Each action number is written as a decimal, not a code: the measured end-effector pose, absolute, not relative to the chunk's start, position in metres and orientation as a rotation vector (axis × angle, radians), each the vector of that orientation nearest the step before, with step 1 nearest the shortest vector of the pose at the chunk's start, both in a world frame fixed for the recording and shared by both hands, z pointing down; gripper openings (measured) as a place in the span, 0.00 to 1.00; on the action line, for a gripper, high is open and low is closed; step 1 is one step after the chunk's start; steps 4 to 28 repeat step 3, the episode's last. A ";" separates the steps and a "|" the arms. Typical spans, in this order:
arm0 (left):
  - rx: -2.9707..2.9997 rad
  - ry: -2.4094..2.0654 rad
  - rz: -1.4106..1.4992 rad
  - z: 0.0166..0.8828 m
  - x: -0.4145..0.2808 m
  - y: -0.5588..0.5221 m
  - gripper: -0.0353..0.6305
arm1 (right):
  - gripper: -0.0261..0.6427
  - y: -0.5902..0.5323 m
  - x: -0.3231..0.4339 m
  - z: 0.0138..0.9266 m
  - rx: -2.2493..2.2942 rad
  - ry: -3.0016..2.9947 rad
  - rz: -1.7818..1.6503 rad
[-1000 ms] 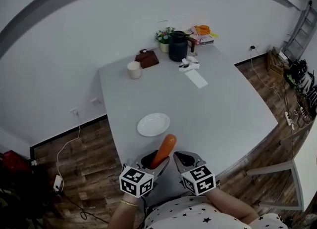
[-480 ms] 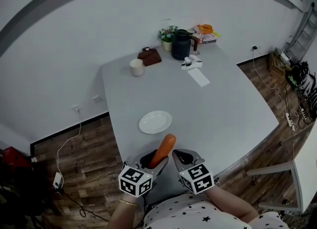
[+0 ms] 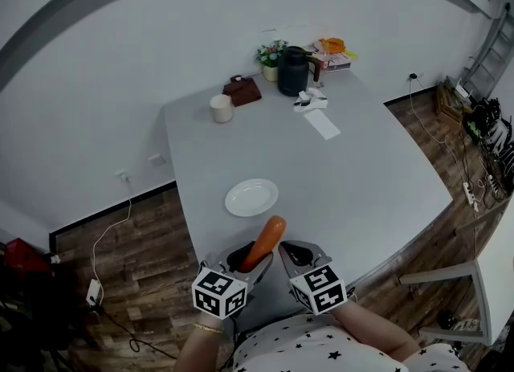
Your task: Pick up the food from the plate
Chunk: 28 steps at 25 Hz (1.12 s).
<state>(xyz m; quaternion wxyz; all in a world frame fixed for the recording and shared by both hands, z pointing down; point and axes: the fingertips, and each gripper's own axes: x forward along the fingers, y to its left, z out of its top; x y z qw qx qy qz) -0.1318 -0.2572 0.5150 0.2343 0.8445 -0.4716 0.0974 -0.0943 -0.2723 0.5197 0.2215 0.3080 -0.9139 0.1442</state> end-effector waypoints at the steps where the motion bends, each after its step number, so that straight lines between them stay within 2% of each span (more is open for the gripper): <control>1: 2.319 -1.294 0.266 0.515 -0.131 -0.257 0.35 | 0.04 -0.272 -0.094 0.519 0.852 -2.527 0.398; 28: 2.320 -1.293 0.265 0.515 -0.131 -0.255 0.35 | 0.04 -0.270 -0.094 0.519 0.853 -2.531 0.399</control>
